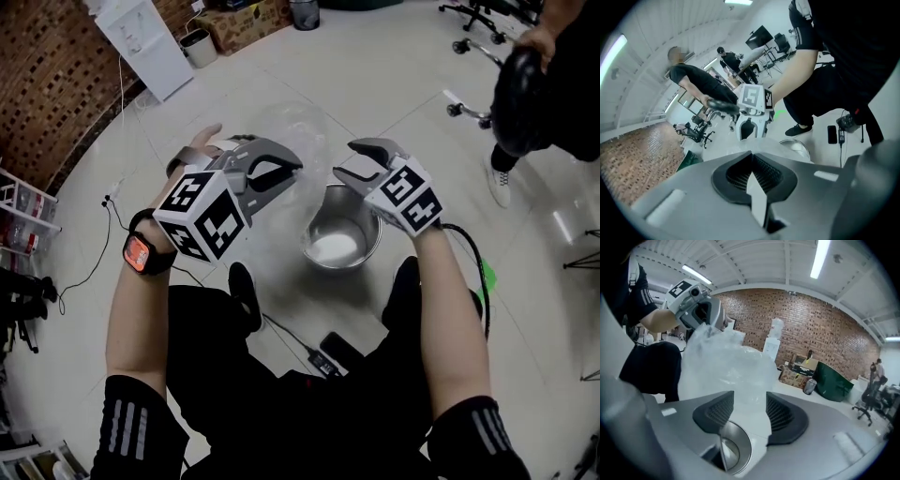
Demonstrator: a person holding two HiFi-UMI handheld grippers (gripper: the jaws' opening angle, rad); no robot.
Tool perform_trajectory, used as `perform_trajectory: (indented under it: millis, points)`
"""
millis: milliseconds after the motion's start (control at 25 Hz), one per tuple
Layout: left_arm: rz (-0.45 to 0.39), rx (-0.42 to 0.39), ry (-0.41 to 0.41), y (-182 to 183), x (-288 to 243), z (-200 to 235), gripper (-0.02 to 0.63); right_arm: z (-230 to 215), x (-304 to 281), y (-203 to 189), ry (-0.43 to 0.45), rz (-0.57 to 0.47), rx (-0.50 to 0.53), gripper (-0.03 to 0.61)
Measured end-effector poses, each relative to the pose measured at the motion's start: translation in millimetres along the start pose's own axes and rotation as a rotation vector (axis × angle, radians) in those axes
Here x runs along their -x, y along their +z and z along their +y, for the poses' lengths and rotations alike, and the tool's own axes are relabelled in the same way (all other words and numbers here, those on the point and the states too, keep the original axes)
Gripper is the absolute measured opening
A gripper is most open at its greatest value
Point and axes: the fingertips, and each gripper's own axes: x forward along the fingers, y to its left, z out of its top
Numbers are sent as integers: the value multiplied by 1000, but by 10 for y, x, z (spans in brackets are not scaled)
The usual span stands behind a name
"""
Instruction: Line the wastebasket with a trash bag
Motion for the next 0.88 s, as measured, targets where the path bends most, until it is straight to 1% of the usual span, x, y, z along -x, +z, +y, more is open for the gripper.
perform_trajectory:
  millis: [40, 120, 280, 400, 440, 480, 520, 560, 640, 760, 880]
  points:
    - [-15, -2, -7, 45, -12, -16, -6, -21, 7, -44, -7, 16, 11, 237]
    - [-40, -3, -19, 121, -60, -68, -6, -56, -7, -173, -12, 51, 21, 255]
    - [-112, 15, -30, 284, -146, -160, -6, -48, -106, -491, 0, 124, 28, 255]
    - [-138, 46, -29, 285, -219, -232, -6, 96, -203, -715, 42, 172, 19, 252]
    - [-148, 63, -31, 266, -250, -258, -6, 154, -229, -772, 61, 185, 17, 236]
    - [-160, 82, -34, 246, -279, -284, -6, 217, -249, -816, 82, 197, 17, 202]
    - [-172, 100, -36, 223, -305, -307, -6, 281, -266, -849, 104, 209, 21, 152]
    - [-181, 118, -36, 196, -329, -323, -6, 344, -281, -877, 126, 223, 32, 88]
    - [-192, 151, -29, 128, -385, -346, -6, 458, -290, -950, 163, 254, 65, 7]
    - [-187, 199, -6, -28, -497, -363, -6, 558, -245, -1141, 202, 321, 92, 6]
    - [-164, 242, 10, -231, -629, -374, -5, 562, -145, -1364, 222, 401, 63, 6]
